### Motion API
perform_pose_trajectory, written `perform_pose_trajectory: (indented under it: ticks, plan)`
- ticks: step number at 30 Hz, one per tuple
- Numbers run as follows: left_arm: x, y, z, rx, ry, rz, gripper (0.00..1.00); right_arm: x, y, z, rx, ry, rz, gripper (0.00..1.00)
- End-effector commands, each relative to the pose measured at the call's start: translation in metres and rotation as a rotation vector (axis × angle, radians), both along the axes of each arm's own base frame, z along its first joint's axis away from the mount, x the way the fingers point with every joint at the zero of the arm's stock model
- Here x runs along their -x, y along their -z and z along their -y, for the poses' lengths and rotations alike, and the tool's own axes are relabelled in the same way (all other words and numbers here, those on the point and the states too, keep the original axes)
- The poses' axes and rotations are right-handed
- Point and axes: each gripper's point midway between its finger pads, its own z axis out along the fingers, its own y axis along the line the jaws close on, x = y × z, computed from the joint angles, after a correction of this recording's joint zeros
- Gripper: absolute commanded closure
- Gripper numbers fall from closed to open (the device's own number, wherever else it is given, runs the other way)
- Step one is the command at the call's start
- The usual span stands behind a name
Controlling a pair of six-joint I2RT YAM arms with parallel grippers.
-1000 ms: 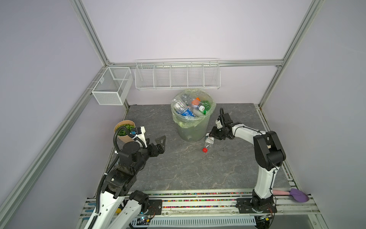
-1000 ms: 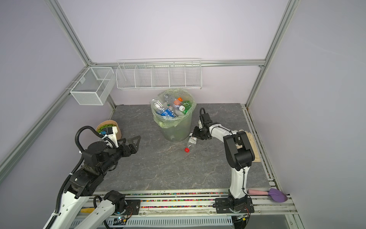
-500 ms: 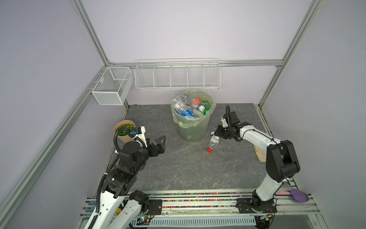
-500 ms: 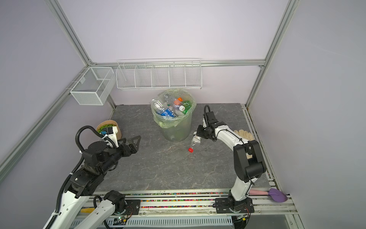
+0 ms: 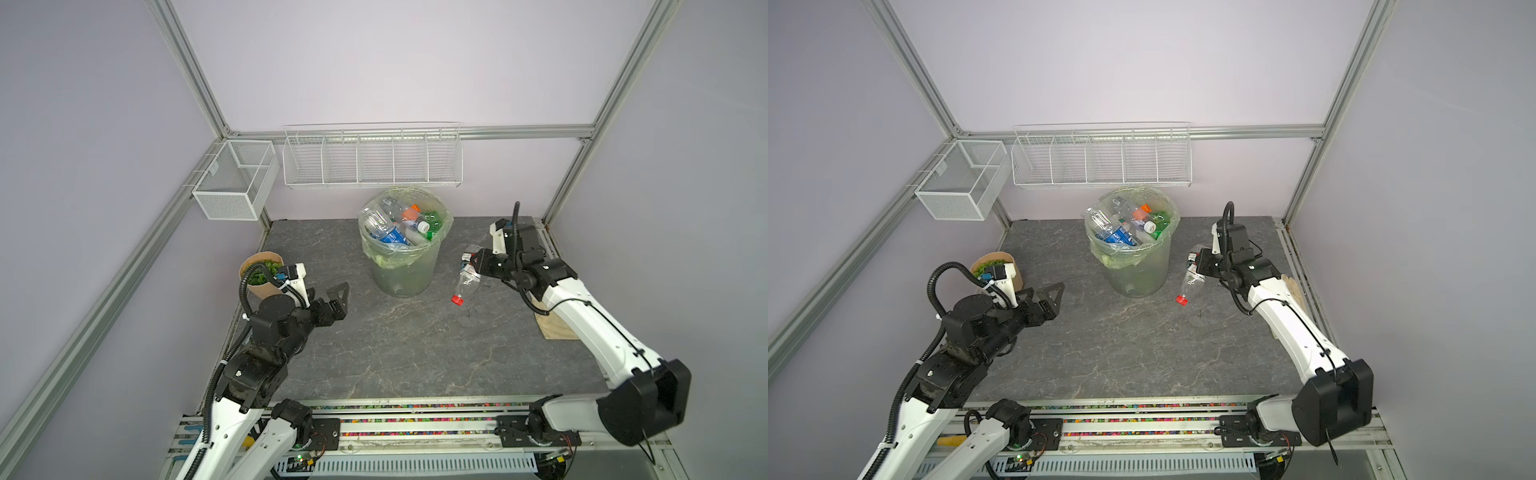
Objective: Throw the plastic bottles in the bin
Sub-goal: 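Lift the red-labelled bottle with the right gripper and carry it over the bin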
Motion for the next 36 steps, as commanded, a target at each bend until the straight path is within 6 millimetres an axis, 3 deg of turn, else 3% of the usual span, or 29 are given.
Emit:
perform_pose_trajectory:
  ticks: [1, 11, 17, 23, 30, 33, 36]
  plan:
    - [0.000, -0.005, 0.003, 0.025, 0.008, 0.006, 0.01, 0.006, -0.049, 0.002, -0.009, -0.020, 0.151, 0.68]
    - [0.001, -0.006, 0.004, 0.036, 0.011, 0.007, 0.01, 0.040, -0.157, -0.001, -0.121, -0.078, 0.447, 0.65]
    - [0.001, -0.007, 0.004, 0.041, 0.015, 0.010, 0.01, 0.051, -0.199, -0.006, -0.168, -0.105, 0.562, 0.64]
    - [0.001, -0.009, 0.004, 0.042, 0.014, 0.013, 0.01, 0.041, -0.227, -0.018, -0.193, -0.135, 0.614, 0.63]
    - [0.003, -0.011, 0.003, 0.041, 0.014, 0.019, 0.01, 0.013, -0.250, -0.043, -0.200, -0.176, 0.633, 0.63]
    - [0.004, -0.012, 0.002, 0.040, 0.012, 0.019, 0.01, -0.003, -0.252, -0.060, -0.194, -0.199, 0.627, 0.62]
    - [0.004, -0.013, 0.002, 0.041, 0.011, 0.021, 0.01, -0.028, -0.241, -0.080, -0.181, -0.222, 0.590, 0.62]
